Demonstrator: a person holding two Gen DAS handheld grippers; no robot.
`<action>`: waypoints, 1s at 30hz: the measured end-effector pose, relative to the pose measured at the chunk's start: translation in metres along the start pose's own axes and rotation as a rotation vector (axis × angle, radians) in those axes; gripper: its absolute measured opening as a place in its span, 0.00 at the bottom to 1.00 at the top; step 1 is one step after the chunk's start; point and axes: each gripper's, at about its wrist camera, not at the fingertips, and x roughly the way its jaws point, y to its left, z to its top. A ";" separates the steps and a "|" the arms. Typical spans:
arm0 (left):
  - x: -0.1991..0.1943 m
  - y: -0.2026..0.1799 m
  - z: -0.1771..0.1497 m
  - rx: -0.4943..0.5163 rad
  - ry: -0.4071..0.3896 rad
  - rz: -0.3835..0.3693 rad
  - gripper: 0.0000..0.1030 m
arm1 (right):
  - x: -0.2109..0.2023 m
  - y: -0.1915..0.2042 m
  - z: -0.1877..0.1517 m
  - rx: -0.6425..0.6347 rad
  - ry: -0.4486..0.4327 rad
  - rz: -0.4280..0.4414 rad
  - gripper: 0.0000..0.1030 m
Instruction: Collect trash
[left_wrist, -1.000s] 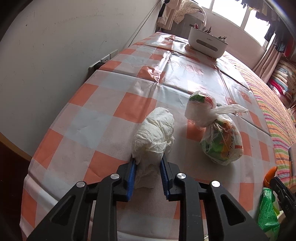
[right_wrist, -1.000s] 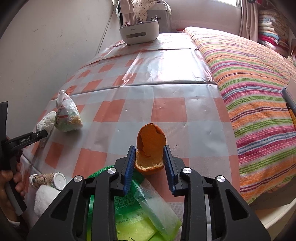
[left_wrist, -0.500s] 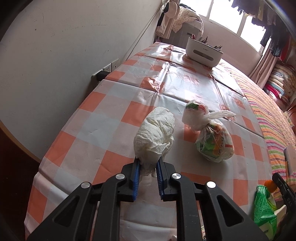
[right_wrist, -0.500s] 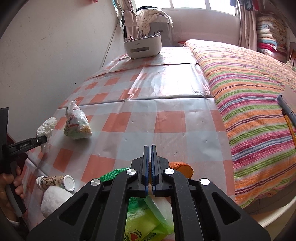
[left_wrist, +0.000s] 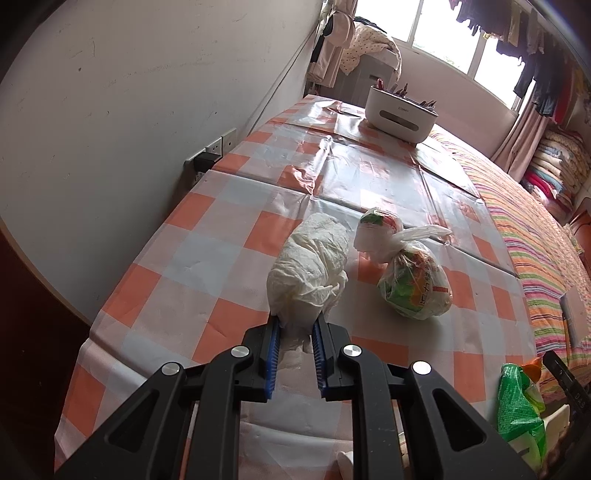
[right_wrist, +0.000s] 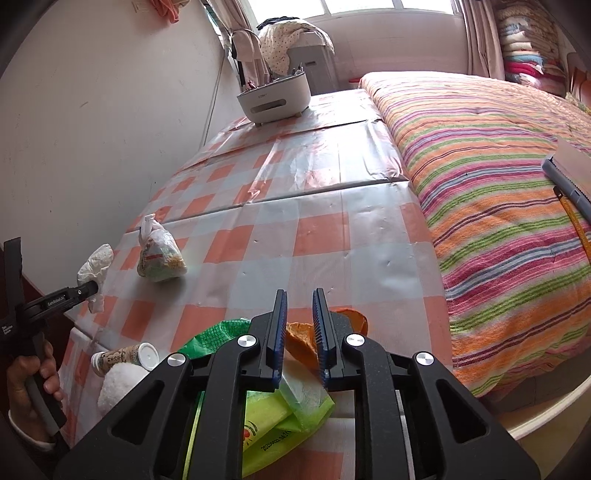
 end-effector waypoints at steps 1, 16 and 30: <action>-0.001 0.000 0.000 -0.001 -0.003 0.001 0.15 | -0.003 0.001 0.000 -0.007 -0.010 0.008 0.02; -0.007 -0.006 -0.004 0.019 0.002 -0.018 0.16 | -0.010 0.003 -0.009 -0.059 -0.027 -0.086 0.69; -0.006 -0.008 -0.007 0.022 0.018 -0.025 0.16 | 0.019 -0.028 -0.017 0.121 0.100 0.017 0.27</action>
